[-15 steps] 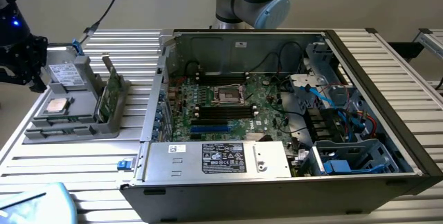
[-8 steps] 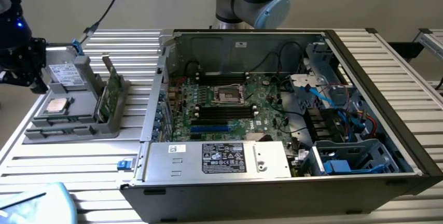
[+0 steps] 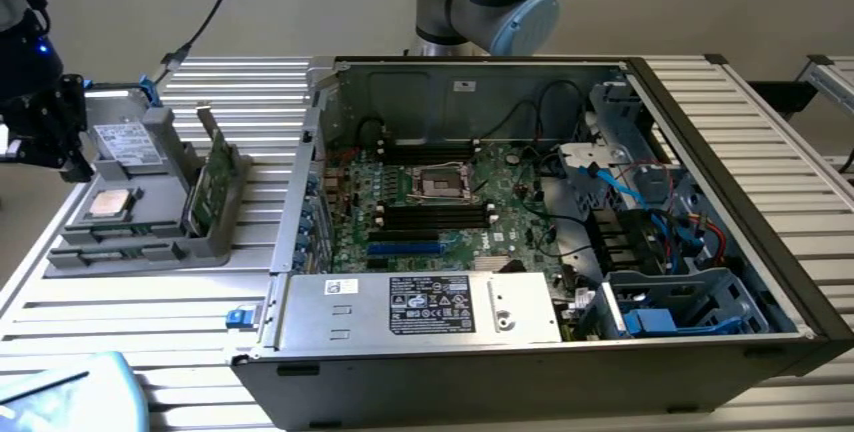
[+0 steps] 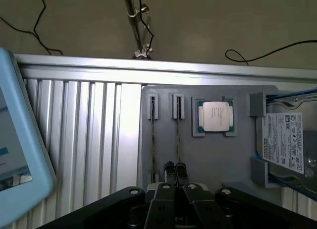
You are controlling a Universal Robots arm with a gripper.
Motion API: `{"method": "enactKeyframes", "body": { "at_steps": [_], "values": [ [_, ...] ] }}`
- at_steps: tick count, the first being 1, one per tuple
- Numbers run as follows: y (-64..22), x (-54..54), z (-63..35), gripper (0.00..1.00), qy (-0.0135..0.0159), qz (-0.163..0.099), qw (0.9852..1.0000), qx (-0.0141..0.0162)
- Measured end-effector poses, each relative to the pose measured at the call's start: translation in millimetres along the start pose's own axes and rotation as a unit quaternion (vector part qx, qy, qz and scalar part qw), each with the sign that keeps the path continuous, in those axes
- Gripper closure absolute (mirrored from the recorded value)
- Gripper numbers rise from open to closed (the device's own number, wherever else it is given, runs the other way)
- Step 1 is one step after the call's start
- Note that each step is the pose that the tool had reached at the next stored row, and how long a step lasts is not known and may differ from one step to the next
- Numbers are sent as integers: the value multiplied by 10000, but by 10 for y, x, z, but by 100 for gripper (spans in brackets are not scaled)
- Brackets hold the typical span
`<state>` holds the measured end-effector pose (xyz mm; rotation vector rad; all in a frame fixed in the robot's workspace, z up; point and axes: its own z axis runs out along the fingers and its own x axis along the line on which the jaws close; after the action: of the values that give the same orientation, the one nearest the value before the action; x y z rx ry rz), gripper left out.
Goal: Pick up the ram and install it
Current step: 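Pick up the ram and move it above insertion slot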
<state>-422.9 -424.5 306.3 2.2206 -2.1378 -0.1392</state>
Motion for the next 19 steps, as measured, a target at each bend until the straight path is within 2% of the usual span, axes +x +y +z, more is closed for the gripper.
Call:
{"method": "enactKeyframes", "body": {
  "at_steps": [8, 9, 10, 11, 19],
  "values": [
    [-1, 0, 1, 88, 0, 0, 10000, -2],
    [0, 0, 1, 82, 0, 0, 10000, -2],
    [0, 0, 1, 82, 0, 0, 10000, -3],
    [0, 0, 1, 75, 0, 0, 10000, -3],
    [0, 0, 1, 73, 0, 0, 10000, -4]
  ]
}}
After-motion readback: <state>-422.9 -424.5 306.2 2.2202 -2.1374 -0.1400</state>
